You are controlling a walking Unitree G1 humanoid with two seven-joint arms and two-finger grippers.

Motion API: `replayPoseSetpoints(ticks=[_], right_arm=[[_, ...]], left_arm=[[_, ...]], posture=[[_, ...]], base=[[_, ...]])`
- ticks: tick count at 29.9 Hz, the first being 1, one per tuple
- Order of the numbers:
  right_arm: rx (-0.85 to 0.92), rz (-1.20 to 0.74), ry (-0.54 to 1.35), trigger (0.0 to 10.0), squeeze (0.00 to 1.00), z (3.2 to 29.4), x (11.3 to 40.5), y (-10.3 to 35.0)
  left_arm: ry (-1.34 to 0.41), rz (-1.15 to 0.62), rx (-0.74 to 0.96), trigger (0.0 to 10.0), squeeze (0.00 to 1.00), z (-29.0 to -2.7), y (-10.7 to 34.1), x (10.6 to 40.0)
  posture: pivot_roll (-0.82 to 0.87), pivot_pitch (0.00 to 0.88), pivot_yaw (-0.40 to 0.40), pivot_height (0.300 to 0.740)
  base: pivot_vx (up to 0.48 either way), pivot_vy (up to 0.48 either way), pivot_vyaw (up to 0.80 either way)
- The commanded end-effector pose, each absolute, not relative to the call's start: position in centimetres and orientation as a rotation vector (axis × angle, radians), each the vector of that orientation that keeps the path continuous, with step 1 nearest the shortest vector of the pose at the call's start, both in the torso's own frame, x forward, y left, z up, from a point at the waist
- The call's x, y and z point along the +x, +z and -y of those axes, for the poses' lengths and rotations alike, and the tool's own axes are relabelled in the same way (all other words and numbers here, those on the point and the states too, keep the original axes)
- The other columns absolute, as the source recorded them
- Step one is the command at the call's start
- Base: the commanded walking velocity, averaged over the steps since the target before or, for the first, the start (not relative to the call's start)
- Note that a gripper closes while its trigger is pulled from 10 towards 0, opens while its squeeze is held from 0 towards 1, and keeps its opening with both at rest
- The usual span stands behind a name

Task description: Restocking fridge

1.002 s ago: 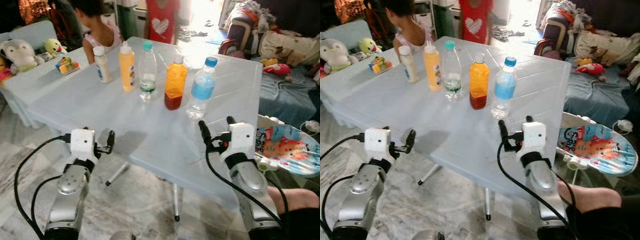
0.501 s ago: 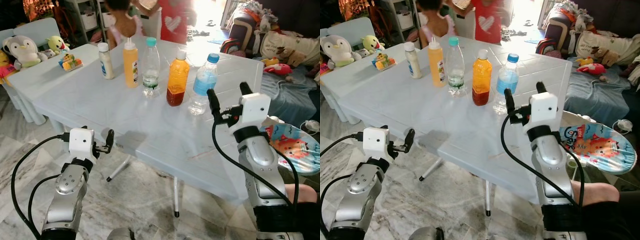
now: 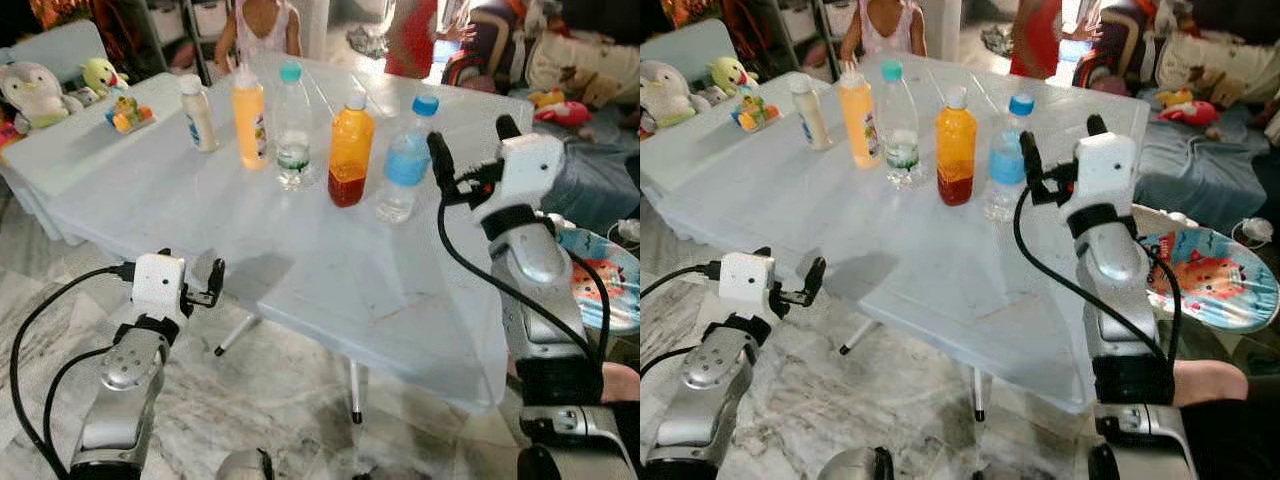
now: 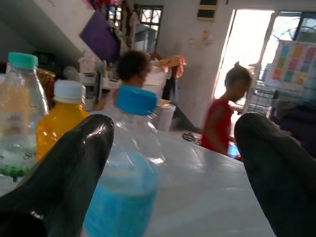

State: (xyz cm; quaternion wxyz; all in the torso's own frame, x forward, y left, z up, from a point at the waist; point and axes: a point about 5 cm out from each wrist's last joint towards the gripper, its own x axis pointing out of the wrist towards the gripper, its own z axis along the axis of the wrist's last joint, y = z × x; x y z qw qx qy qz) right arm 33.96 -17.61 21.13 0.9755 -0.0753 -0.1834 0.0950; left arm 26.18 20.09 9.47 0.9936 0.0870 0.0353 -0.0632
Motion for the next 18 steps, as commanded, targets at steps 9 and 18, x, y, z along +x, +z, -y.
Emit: replayPoseSetpoints(ticks=[9, 18], right_arm=[[-0.15, 0.399, 0.305, 10.0, 0.0, 15.2, 35.9, 22.8], [-0.142, 0.408, 0.263, 10.0, 0.0, 15.8, 36.7, 23.7]], left_arm=[[-0.144, -0.088, 0.205, 10.0, 0.0, -20.5, 9.8, 25.1], [-0.144, -0.097, 0.217, 10.0, 0.0, -20.7, 10.0, 24.8]], posture=[[0.11, 0.126, 0.029, 0.74], [0.13, 0.136, 0.035, 0.74]], base=[[0.0, 0.0, 0.0], [0.0, 0.0, 0.0]])
